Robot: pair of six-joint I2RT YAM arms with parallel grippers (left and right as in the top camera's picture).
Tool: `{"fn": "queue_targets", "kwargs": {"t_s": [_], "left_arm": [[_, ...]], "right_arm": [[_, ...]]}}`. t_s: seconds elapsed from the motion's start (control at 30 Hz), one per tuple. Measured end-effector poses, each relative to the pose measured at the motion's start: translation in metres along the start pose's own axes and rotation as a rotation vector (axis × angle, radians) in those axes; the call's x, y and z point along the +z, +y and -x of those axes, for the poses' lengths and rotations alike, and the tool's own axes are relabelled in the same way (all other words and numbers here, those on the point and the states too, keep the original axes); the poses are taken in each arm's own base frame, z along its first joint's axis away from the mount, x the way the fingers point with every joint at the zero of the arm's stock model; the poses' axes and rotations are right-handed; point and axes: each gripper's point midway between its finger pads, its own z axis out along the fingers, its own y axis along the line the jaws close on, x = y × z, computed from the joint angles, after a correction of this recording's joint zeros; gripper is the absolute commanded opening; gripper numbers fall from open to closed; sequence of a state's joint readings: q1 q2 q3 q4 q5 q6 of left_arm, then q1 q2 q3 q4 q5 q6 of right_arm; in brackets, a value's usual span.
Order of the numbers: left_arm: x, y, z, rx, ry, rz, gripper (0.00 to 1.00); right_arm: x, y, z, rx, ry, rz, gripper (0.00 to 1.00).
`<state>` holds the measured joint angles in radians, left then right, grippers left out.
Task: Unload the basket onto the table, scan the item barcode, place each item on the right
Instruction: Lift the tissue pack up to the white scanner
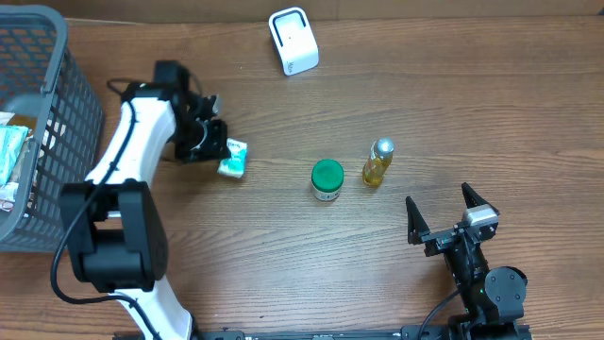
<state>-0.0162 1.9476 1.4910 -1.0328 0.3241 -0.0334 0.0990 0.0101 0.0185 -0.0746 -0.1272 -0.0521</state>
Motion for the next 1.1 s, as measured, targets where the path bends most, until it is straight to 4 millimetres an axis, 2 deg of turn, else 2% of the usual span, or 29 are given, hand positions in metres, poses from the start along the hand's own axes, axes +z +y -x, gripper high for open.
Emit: {"fn": "queue_targets", "kwargs": {"t_s": [0.1,0.27,0.4,0.5,0.67,0.93,1.1], "left_arm": [[0.0,-0.014,0.002,0.074,-0.011,0.129,0.04],[0.01,-0.045,-0.007,0.234,-0.029,0.412,0.04],[0.004,-0.066,-0.003,0.346,-0.132,0.648,0.04],[-0.002,-0.077,0.005,0.373,-0.218,0.733,0.04],[-0.011,-0.088,0.027,0.357,-0.361,0.773,0.04],[-0.01,-0.102,0.045,0.338,-0.453,0.72,0.04],[0.005,-0.095,0.05,0.35,-0.444,0.77,0.04]], "right_arm": [[0.0,0.0,0.0,0.0,0.0,0.0,1.0],[0.0,0.0,0.0,-0.001,0.0,0.0,1.0],[0.0,0.0,0.0,0.0,0.0,0.0,1.0],[0.0,0.0,0.0,0.0,0.0,0.0,1.0],[0.0,0.0,0.0,0.0,0.0,0.0,1.0],[0.0,0.0,0.0,-0.001,0.0,0.0,1.0],[0.0,0.0,0.0,0.0,0.0,0.0,1.0]]}}
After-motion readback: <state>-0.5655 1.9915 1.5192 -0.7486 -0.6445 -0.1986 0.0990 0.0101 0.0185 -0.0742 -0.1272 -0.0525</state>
